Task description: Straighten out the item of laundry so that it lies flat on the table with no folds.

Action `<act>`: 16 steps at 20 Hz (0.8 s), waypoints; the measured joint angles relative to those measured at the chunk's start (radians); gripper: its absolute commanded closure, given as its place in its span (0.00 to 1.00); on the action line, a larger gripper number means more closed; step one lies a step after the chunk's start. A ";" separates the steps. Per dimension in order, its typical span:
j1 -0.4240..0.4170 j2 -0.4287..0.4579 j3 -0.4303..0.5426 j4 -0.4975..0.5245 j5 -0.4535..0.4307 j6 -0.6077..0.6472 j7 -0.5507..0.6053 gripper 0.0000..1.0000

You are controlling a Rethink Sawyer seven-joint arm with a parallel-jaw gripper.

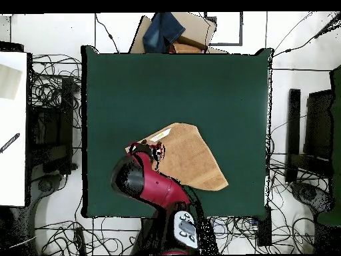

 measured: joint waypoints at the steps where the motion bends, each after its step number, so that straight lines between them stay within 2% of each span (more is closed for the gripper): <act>1: -0.007 0.005 0.000 -0.006 0.003 0.019 0.000 0.00; 6: -0.029 0.029 0.000 -0.036 0.009 0.081 0.000 0.00; 16: -0.054 0.082 0.009 -0.069 0.011 0.081 0.000 0.00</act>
